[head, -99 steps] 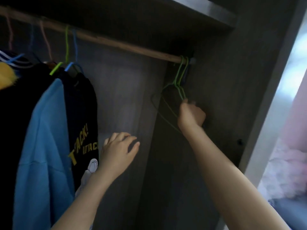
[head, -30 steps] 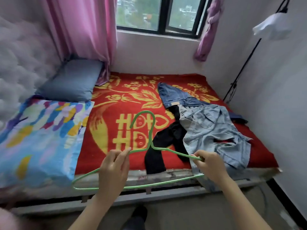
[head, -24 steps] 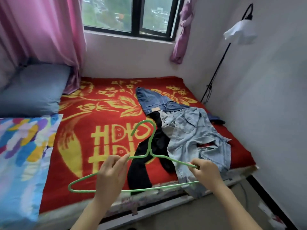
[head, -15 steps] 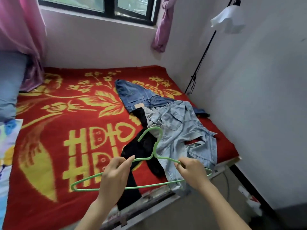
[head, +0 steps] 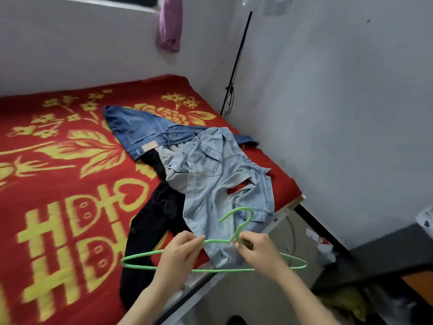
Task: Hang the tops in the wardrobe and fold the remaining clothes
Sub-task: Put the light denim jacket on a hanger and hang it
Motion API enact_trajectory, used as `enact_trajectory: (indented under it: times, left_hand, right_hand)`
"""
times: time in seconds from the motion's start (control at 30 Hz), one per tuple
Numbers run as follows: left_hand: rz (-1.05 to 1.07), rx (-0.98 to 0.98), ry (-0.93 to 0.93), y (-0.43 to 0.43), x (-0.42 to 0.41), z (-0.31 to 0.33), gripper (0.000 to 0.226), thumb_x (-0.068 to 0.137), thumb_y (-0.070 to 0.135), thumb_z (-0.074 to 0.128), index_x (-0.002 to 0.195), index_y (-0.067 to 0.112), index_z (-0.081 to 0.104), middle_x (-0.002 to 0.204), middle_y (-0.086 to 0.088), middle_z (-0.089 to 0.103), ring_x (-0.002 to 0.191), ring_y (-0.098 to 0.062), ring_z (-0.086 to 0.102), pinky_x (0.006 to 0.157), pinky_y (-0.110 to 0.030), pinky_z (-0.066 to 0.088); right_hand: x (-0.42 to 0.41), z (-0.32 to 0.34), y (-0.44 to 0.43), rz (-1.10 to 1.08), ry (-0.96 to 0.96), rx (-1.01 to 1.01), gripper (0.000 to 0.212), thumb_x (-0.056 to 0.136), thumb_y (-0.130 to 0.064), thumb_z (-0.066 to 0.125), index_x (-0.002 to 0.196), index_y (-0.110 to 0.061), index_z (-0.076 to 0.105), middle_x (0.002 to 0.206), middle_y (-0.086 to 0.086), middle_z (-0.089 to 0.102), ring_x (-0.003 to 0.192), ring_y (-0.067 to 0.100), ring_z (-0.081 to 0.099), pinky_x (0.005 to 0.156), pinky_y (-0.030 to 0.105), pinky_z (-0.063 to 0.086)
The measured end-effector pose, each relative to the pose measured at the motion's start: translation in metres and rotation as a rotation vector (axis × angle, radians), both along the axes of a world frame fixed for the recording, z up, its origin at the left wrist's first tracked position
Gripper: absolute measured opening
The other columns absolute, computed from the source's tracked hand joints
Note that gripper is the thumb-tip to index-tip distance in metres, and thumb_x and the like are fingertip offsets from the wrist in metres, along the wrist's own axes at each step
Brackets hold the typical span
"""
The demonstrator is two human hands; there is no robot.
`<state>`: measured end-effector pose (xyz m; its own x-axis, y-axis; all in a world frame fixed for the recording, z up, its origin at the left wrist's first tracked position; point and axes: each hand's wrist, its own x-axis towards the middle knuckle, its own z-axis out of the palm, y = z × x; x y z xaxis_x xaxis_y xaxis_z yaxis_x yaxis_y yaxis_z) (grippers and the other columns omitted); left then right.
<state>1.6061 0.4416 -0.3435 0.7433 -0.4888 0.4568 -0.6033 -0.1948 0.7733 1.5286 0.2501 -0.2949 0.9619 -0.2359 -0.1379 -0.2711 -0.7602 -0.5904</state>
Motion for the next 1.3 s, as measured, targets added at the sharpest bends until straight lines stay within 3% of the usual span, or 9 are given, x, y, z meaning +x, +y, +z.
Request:
enact_trajectory:
  times: [0.2, 0.37, 0.5, 0.6, 0.73, 0.87, 0.97, 1.17, 1.3]
  left_hand:
    - [0.009, 0.070, 0.032, -0.069, 0.010, -0.003, 0.011, 0.086, 0.009, 0.065, 0.086, 0.003, 0.075, 0.070, -0.002, 0.060, 0.063, -0.007, 0.051, 0.055, -0.016, 0.041]
    - [0.016, 0.058, 0.025, -0.149, 0.012, 0.004, 0.065, 0.092, 0.057, 0.037, 0.086, 0.004, 0.075, 0.069, -0.004, 0.061, 0.062, -0.008, 0.052, 0.052, -0.026, 0.045]
    - [-0.001, 0.161, -0.016, -0.220, 0.010, 0.005, 0.011, 0.081, 0.007, 0.070, 0.091, 0.005, 0.075, 0.071, -0.004, 0.062, 0.067, -0.007, 0.052, 0.057, -0.020, 0.043]
    - [0.006, 0.209, -0.026, -0.263, 0.014, 0.007, 0.017, 0.070, -0.004, 0.077, 0.085, 0.005, 0.076, 0.068, -0.003, 0.064, 0.066, -0.007, 0.052, 0.056, -0.020, 0.043]
    - [0.075, 0.266, -0.092, -0.291, 0.032, 0.005, 0.023, 0.059, -0.004, 0.084, 0.078, 0.006, 0.076, 0.068, 0.000, 0.068, 0.075, -0.008, 0.048, 0.066, -0.023, 0.040]
    - [0.166, 0.310, -0.148, -0.299, 0.065, -0.007, 0.016, 0.080, 0.024, 0.069, 0.083, 0.010, 0.075, 0.076, 0.001, 0.070, 0.082, -0.008, 0.046, 0.071, -0.025, 0.040]
    - [0.280, 0.334, -0.053, -0.304, 0.102, -0.020, 0.023, 0.062, -0.003, 0.082, 0.083, 0.005, 0.075, 0.076, -0.004, 0.069, 0.080, -0.009, 0.045, 0.071, -0.024, 0.039]
    - [0.372, 0.329, 0.177, -0.325, 0.166, -0.034, 0.021, 0.075, -0.003, 0.073, 0.096, 0.001, 0.073, 0.088, -0.012, 0.069, 0.089, -0.035, 0.056, 0.078, -0.037, 0.042]
    - [0.370, 0.373, 0.230, -0.338, 0.193, -0.044, 0.023, 0.081, 0.000, 0.069, 0.103, 0.002, 0.071, 0.095, -0.010, 0.068, 0.096, -0.031, 0.053, 0.082, -0.030, 0.037]
  right_hand:
    - [0.009, -0.010, -0.067, -0.002, 0.004, 0.129, 0.038, 0.088, -0.020, 0.060, 0.057, -0.021, 0.038, 0.051, -0.006, 0.037, 0.051, 0.006, 0.032, 0.057, 0.030, 0.026]
    - [0.014, -0.010, -0.149, 0.021, -0.018, 0.185, 0.037, 0.089, -0.029, 0.060, 0.060, -0.014, 0.044, 0.057, -0.004, 0.038, 0.056, 0.009, 0.034, 0.058, 0.028, 0.028]
    - [0.015, -0.014, -0.213, -0.055, -0.076, 0.243, 0.041, 0.091, -0.030, 0.058, 0.055, -0.012, 0.050, 0.056, 0.001, 0.047, 0.054, 0.008, 0.043, 0.060, 0.027, 0.035]
    - [0.018, -0.019, -0.254, -0.045, -0.063, 0.253, 0.042, 0.093, -0.033, 0.054, 0.059, -0.009, 0.053, 0.059, 0.009, 0.055, 0.057, 0.013, 0.050, 0.064, 0.031, 0.040]
    - [0.033, -0.030, -0.286, -0.051, -0.091, 0.265, 0.049, 0.093, -0.035, 0.054, 0.065, 0.005, 0.054, 0.061, 0.019, 0.054, 0.057, 0.018, 0.048, 0.064, 0.037, 0.039]
    - [0.066, -0.048, -0.312, -0.086, -0.042, 0.282, 0.046, 0.093, -0.034, 0.054, 0.059, -0.004, 0.051, 0.054, 0.005, 0.047, 0.052, 0.012, 0.043, 0.060, 0.034, 0.038]
    - [0.094, -0.061, -0.336, -0.147, 0.005, 0.265, 0.049, 0.092, -0.033, 0.055, 0.062, 0.006, 0.054, 0.058, 0.018, 0.054, 0.055, 0.016, 0.049, 0.063, 0.035, 0.041]
    - [0.139, -0.080, -0.400, -0.369, 0.136, 0.286, 0.042, 0.089, -0.028, 0.062, 0.054, -0.007, 0.052, 0.049, 0.004, 0.053, 0.041, 0.007, 0.047, 0.055, 0.028, 0.037]
    - [0.175, -0.098, -0.437, -0.478, 0.130, 0.317, 0.034, 0.088, -0.021, 0.063, 0.063, -0.005, 0.049, 0.053, 0.012, 0.048, 0.041, 0.017, 0.044, 0.052, 0.030, 0.035]
